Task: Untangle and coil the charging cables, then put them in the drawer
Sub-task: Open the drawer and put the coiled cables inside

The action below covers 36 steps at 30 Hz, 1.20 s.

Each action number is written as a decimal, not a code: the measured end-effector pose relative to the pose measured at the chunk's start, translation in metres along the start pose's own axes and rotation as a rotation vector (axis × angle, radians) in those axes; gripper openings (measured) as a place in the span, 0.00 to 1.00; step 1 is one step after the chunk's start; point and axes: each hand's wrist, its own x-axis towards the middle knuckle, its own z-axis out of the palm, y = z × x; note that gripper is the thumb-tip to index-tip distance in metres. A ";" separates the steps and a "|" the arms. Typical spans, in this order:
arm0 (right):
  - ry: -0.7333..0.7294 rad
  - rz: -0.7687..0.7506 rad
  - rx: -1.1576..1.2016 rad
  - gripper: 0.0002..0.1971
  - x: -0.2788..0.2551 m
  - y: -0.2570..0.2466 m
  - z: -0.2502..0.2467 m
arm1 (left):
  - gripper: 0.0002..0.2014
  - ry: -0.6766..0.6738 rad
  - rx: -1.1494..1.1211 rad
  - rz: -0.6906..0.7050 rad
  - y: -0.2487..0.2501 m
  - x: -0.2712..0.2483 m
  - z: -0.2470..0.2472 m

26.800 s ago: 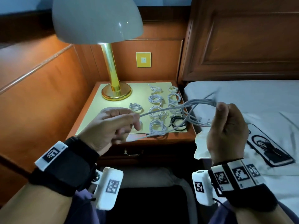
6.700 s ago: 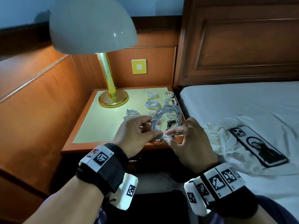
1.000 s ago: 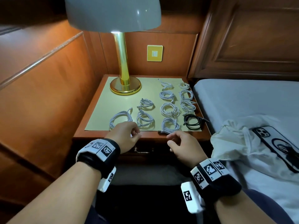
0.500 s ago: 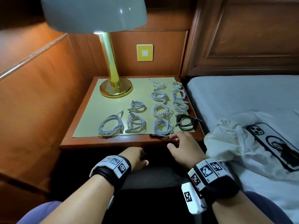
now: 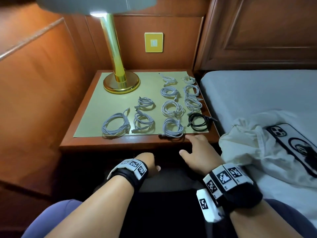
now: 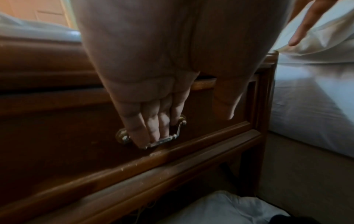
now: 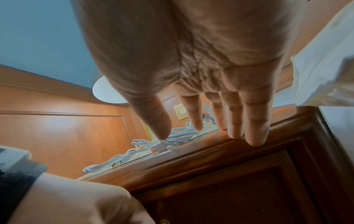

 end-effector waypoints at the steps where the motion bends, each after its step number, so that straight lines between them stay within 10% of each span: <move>1: -0.014 -0.005 -0.016 0.34 0.001 0.000 0.001 | 0.20 0.004 -0.013 -0.012 -0.001 0.001 0.001; 20: -0.139 -0.060 -0.138 0.35 -0.010 -0.010 0.005 | 0.35 -0.026 0.100 -0.083 0.002 -0.021 0.022; 27: -0.150 -0.030 -0.163 0.26 -0.018 -0.017 0.010 | 0.26 -0.035 0.091 0.039 -0.001 -0.046 0.014; 36: -0.222 -0.056 -0.206 0.28 -0.015 -0.022 0.020 | 0.16 0.323 -0.057 0.106 -0.029 -0.057 -0.021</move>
